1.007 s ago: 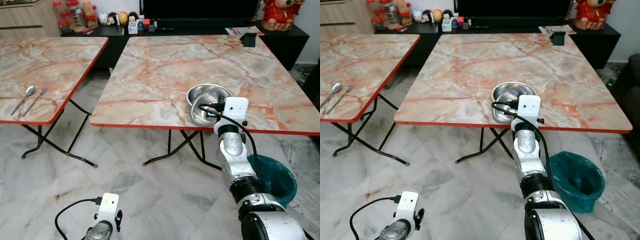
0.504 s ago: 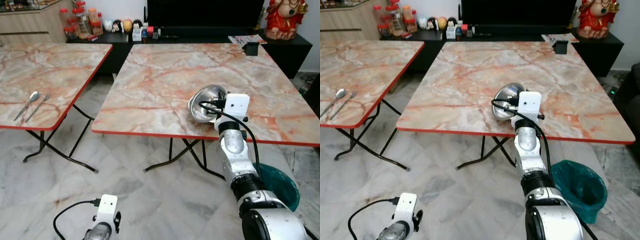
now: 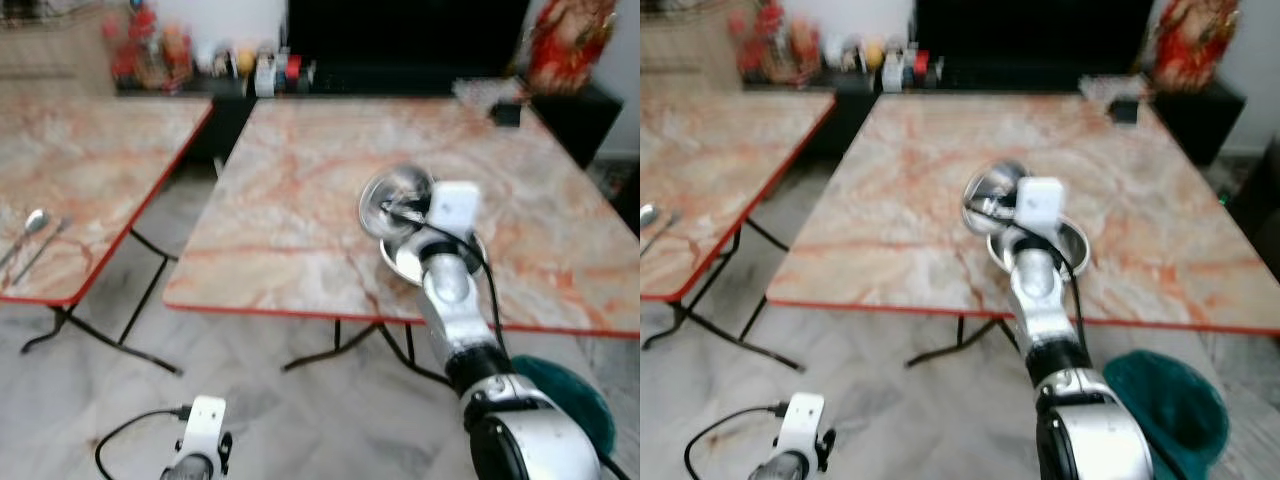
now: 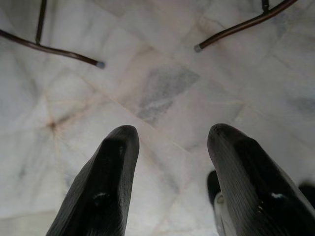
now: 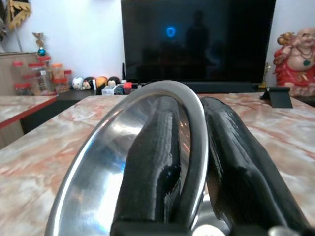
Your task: Setting the table
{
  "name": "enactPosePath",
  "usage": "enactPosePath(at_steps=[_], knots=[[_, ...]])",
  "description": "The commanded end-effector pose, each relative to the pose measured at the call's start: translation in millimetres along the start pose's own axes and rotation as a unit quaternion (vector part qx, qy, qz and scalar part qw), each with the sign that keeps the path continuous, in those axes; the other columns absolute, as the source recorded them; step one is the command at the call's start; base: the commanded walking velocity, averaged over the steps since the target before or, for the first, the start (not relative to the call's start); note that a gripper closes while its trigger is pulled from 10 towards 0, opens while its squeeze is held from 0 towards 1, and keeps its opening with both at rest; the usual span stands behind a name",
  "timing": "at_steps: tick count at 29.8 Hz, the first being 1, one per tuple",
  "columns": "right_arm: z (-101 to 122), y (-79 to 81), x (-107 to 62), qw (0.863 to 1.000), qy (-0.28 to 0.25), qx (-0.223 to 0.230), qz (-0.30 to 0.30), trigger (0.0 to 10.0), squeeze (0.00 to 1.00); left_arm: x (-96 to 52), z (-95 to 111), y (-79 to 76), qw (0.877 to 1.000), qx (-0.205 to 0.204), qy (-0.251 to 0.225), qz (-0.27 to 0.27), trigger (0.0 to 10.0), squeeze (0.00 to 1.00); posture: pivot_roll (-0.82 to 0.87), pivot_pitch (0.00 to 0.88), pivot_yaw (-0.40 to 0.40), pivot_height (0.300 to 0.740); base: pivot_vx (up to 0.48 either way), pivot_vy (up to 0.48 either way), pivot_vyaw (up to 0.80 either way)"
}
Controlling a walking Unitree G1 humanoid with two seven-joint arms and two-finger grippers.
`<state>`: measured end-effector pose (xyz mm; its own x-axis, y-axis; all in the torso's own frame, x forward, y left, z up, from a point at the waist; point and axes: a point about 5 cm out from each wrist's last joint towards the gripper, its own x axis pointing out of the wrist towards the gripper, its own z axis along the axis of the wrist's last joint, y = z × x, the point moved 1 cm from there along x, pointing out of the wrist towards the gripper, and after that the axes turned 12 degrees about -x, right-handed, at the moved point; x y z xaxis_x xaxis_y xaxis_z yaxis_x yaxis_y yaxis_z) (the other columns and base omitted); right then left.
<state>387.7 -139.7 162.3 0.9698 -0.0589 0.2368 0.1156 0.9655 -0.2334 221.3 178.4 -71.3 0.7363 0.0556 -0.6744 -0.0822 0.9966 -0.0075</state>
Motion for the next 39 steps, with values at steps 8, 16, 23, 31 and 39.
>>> enactPosePath(at_steps=[8, 16, 23, 31, 39], knots=[[-2.0, -11.2, 0.2, 1.0, -0.001, -0.003, -0.016, 10.0, 0.0, 0.0, -0.6, -6.1, 1.0, -0.002, -0.001, -0.007, 10.0, 0.0, 0.01, 0.0, 0.037, 0.74, 0.321, 0.0, 0.0], [1.6, -16.0, -5.5, 0.999, 0.0, 0.029, -0.037, 10.0, 0.0, -0.3, -0.8, -5.0, 1.0, -0.01, -0.003, -0.004, 10.0, 0.0, 0.01, 0.009, 0.032, 0.74, 0.0, 0.0, 0.0], [6.9, -38.4, -2.6, 0.993, 0.048, 0.034, -0.105, 10.0, 0.0, -0.6, -1.9, -4.2, 1.0, -0.007, 0.0, -0.006, 10.0, 0.0, -0.01, 0.019, 0.044, 0.74, 0.0, 0.0, 0.0], [2.9, -33.7, -16.4, 0.992, 0.089, 0.031, -0.079, 10.0, 0.0, -0.3, -1.0, -4.8, 1.0, -0.005, -0.001, -0.009, 10.0, 0.0, -0.02, 0.02, 0.048, 0.74, 0.0, 0.0, 0.0], [-19.8, -22.5, -36.9, 0.984, 0.162, 0.052, -0.058, 10.0, 0.0, 0.0, -0.2, -4.5, 1.0, -0.004, -0.001, -0.012, 10.0, 0.0, -0.02, 0.026, 0.052, 0.74, 0.0, 0.0, 0.0]])
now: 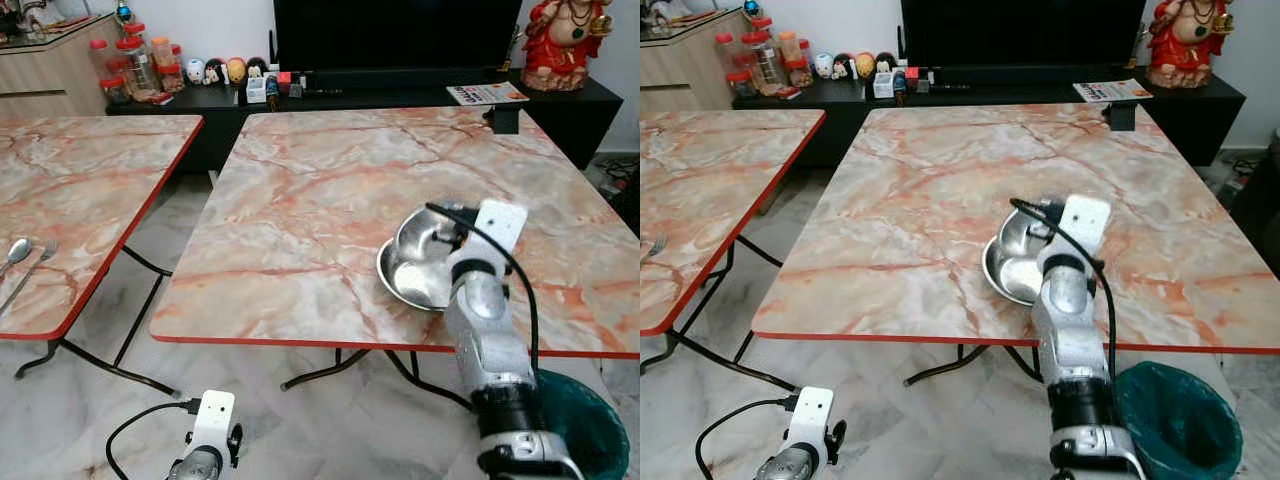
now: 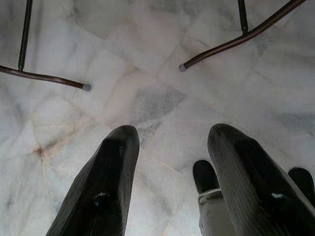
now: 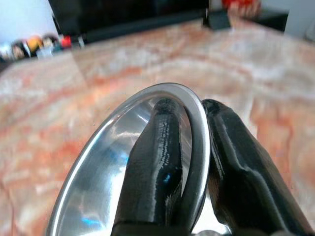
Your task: Setting the table
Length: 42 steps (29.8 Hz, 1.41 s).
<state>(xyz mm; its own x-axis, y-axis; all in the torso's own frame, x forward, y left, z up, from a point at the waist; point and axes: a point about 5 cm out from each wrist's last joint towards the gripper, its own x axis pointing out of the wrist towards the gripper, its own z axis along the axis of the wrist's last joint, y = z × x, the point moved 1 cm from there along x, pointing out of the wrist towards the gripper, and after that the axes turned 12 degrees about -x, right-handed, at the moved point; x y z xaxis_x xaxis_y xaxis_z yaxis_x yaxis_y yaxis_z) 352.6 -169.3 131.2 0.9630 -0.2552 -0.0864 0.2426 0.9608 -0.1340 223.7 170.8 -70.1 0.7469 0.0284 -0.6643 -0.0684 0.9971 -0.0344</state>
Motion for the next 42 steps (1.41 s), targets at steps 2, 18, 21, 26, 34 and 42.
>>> enactPosePath(at_steps=[2, 18, 21, 26, 34, 42], knots=[[5.9, 4.3, -2.2, 1.0, -0.009, 0.007, 0.01, 10.0, 0.0, -0.7, -2.2, 3.4, 1.0, 0.002, 0.006, 0.001, 10.0, 0.0, -0.02, 0.027, 0.054, 0.74, 0.0, 0.0, 0.0], [-8.2, 7.8, -10.4, 0.999, 0.031, -0.006, 0.008, 10.0, 0.0, 0.0, -0.1, 2.4, 1.0, 0.001, 0.004, -0.004, 10.0, 0.0, -0.02, 0.023, 0.056, 0.74, 0.0, 0.0, 0.0], [-7.8, 6.9, -11.2, 0.999, 0.032, -0.01, 0.001, 10.0, 0.0, 0.3, 1.0, 1.3, 1.0, 0.0, 0.001, -0.007, 10.0, 0.0, -0.02, 0.023, 0.057, 0.74, 0.0, 0.0, 0.0], [-5.3, 0.4, -11.5, 0.999, 0.027, -0.026, -0.024, 10.0, 0.0, 1.1, 3.5, -0.4, 1.0, 0.0, -0.002, -0.011, 10.0, 0.0, -0.02, 0.024, 0.057, 0.74, 0.0, 0.0, 0.0], [-5.4, -2.1, -11.4, 0.998, 0.027, -0.03, -0.038, 10.0, 0.0, 1.0, 3.6, 0.4, 1.0, 0.0, -0.002, -0.012, 10.0, 0.0, -0.02, 0.026, 0.063, 0.74, 0.0, 0.0, 0.0], [-18.0, 3.6, -10.1, 0.998, 0.041, -0.031, -0.037, 10.0, 0.0, 0.5, 2.2, 0.6, 1.0, 0.004, 0.0, -0.015, 10.0, 0.0, -0.01, 0.029, 0.07, 0.74, 0.0, 0.0, 0.0]])
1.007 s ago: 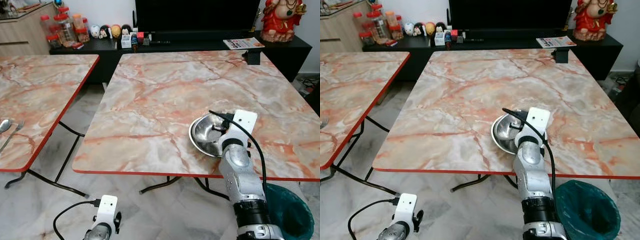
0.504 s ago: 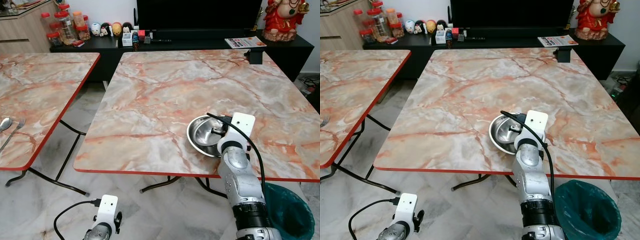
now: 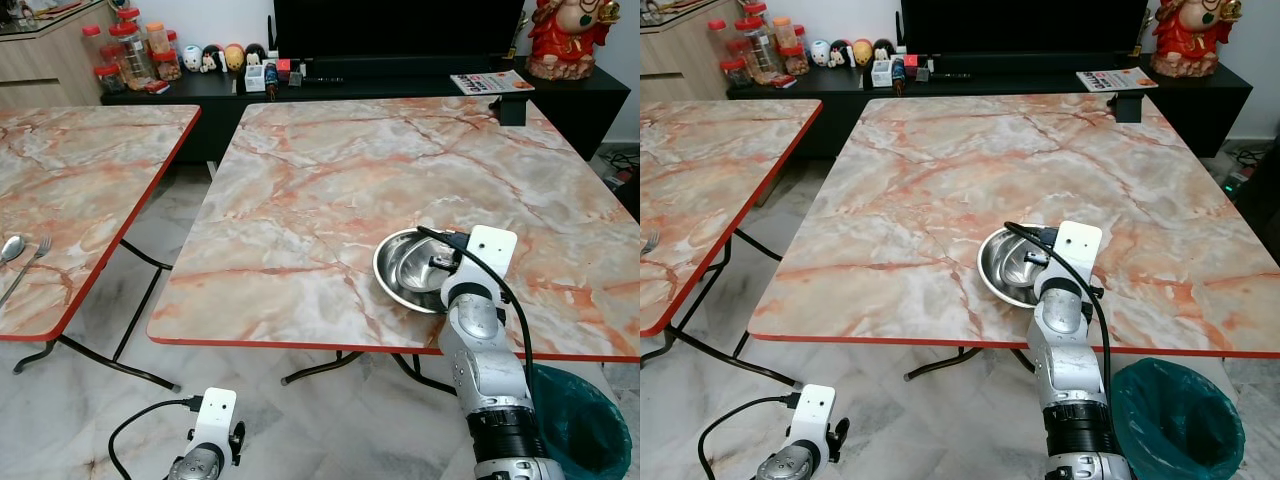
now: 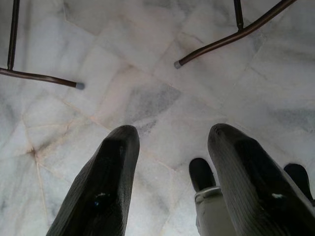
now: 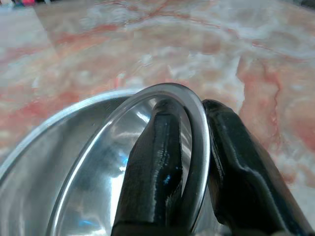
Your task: Setting the table
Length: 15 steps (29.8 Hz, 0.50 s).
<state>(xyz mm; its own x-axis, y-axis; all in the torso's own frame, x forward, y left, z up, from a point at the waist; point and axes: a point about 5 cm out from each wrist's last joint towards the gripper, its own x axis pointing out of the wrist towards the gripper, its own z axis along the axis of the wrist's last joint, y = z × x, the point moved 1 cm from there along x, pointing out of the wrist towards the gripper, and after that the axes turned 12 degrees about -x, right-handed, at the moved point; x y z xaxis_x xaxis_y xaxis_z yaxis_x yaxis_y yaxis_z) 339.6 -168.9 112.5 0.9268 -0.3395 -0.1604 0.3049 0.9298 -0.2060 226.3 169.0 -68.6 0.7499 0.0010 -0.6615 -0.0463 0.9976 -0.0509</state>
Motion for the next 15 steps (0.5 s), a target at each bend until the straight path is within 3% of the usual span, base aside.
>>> enactPosePath(at_steps=[1, 5, 6, 7, 8, 12, 13, 14, 15], knots=[[2.1, 4.5, 0.3, 1.0, -0.003, 0.001, 0.002, 10.0, 0.0, -0.5, -0.5, 2.7, 1.0, 0.003, 0.001, -0.001, 10.0, 0.0, -0.01, 0.029, 0.071, 0.74, 0.0, 0.0, 0.0], [3.0, 6.8, 0.0, 1.0, -0.005, 0.003, 0.006, 10.0, 0.0, -0.6, -0.6, 3.4, 1.0, 0.003, 0.001, 0.0, 10.0, 0.0, -0.01, 0.03, 0.071, 0.74, 0.0, 0.0, 0.0], [3.5, 7.4, 0.0, 1.0, -0.006, 0.005, 0.008, 10.0, 0.51, -0.6, -0.6, 3.6, 1.0, 0.003, 0.001, 0.0, 10.0, 0.0, -0.01, 0.031, 0.072, 0.74, 0.0, 0.0, 0.0], [3.7, 7.6, 0.0, 1.0, -0.006, 0.005, 0.008, 10.0, 0.51, -0.6, -0.6, 3.6, 1.0, 0.003, 0.001, 0.0, 10.0, 0.0, -0.01, 0.031, 0.072, 0.74, 0.0, 0.0, 0.0], [3.8, 8.1, 0.5, 1.0, -0.008, 0.006, 0.008, 10.0, 0.87, -0.8, -0.9, 3.7, 1.0, 0.003, 0.001, 0.0, 10.0, 0.0, -0.01, 0.03, 0.072, 0.74, 0.0, 0.0, 0.0], [4.8, 8.5, 0.9, 1.0, -0.01, 0.006, 0.007, 10.0, 0.84, -0.9, -1.2, 3.6, 1.0, 0.003, 0.001, -0.001, 10.0, 0.0, -0.01, 0.03, 0.072, 0.74, 0.0, 0.0, 0.0], [5.1, 8.5, 1.1, 1.0, -0.011, 0.006, 0.007, 10.0, 0.34, -0.8, -1.1, 3.5, 1.0, 0.003, 0.001, -0.001, 10.0, 0.0, -0.01, 0.03, 0.072, 0.74, 0.0, 0.0, 0.0], [5.4, 8.5, 1.2, 1.0, -0.011, 0.006, 0.007, 10.0, 0.34, -0.8, -1.0, 3.5, 1.0, 0.002, 0.001, -0.001, 10.0, 0.0, -0.01, 0.03, 0.072, 0.74, 0.0, 0.0, 0.0], [6.1, 8.2, 1.6, 1.0, -0.013, 0.005, 0.006, 10.0, 0.0, -0.7, -0.9, 3.4, 1.0, 0.002, 0.001, -0.002, 10.0, 0.0, -0.01, 0.031, 0.072, 0.74, 0.0, 0.0, 0.0]])
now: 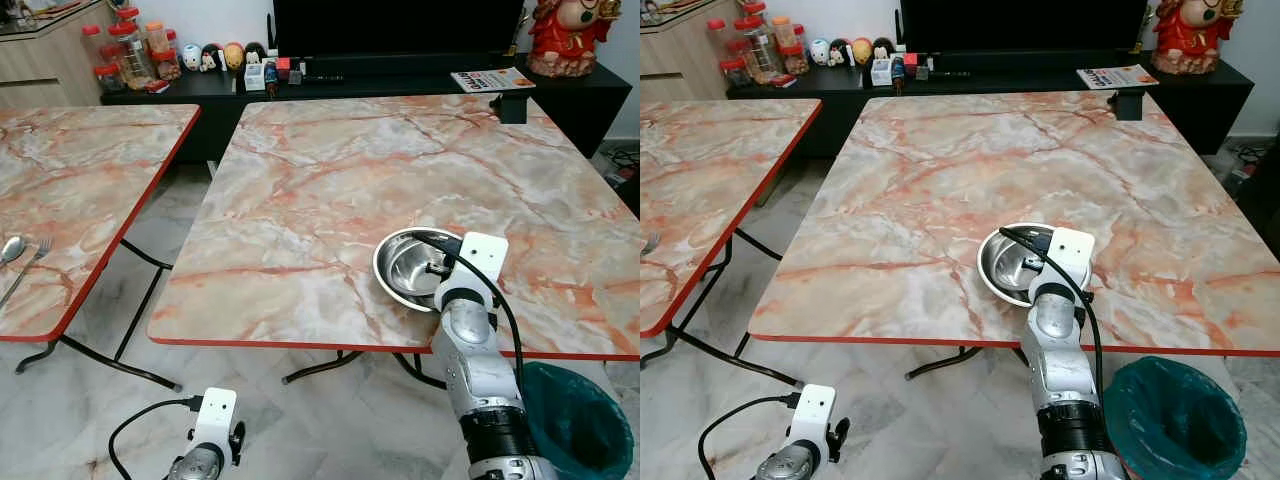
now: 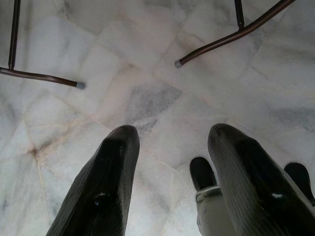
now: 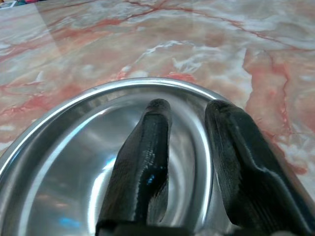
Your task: Setting the table
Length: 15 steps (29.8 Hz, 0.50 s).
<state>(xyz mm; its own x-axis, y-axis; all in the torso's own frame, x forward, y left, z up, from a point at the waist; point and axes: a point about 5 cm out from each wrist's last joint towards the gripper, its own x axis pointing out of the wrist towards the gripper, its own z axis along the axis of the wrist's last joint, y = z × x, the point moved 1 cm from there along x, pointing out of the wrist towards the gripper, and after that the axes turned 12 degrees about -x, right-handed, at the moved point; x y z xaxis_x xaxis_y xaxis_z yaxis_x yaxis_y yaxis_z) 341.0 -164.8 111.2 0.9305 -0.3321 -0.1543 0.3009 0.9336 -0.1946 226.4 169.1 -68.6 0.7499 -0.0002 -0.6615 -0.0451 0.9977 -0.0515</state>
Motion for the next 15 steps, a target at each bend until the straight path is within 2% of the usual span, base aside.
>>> enactPosePath(at_steps=[1, 6, 11, 12, 15], knots=[[6.7, 3.6, 1.6, 1.0, -0.009, -0.001, 0.002, 10.0, 0.0, -0.7, -0.8, 3.3, 1.0, 0.002, 0.001, -0.001, 10.0, 0.0, -0.01, 0.031, 0.072, 0.74, 0.0, 0.0, 0.0], [9.5, 3.1, 2.3, 1.0, -0.013, 0.0, 0.001, 10.0, 0.0, -0.4, 0.3, 3.1, 1.0, 0.001, -0.001, -0.002, 10.0, 0.0, -0.01, 0.031, 0.072, 0.74, 0.0, 0.0, 0.0], [21.1, 2.3, 2.1, 0.999, -0.047, -0.023, -0.01, 10.0, 0.0, 0.0, 1.6, 3.1, 1.0, -0.001, -0.002, -0.003, 10.0, 0.0, 0.0, 0.024, 0.071, 0.74, 0.0, 0.0, 0.0], [29.2, 2.8, 1.0, 0.997, -0.074, -0.032, -0.012, 10.0, 0.0, 0.0, 1.8, 3.2, 1.0, -0.001, -0.002, -0.003, 10.0, 0.0, 0.0, 0.024, 0.071, 0.74, 0.0, 0.0, 0.0], [35.6, 5.3, 0.0, 0.995, -0.096, -0.034, -0.005, 10.0, 0.0, 0.2, 2.2, 3.3, 1.0, -0.001, -0.003, -0.003, 10.0, 0.0, 0.0, 0.023, 0.071, 0.74, 0.0, 0.0, 0.0]])
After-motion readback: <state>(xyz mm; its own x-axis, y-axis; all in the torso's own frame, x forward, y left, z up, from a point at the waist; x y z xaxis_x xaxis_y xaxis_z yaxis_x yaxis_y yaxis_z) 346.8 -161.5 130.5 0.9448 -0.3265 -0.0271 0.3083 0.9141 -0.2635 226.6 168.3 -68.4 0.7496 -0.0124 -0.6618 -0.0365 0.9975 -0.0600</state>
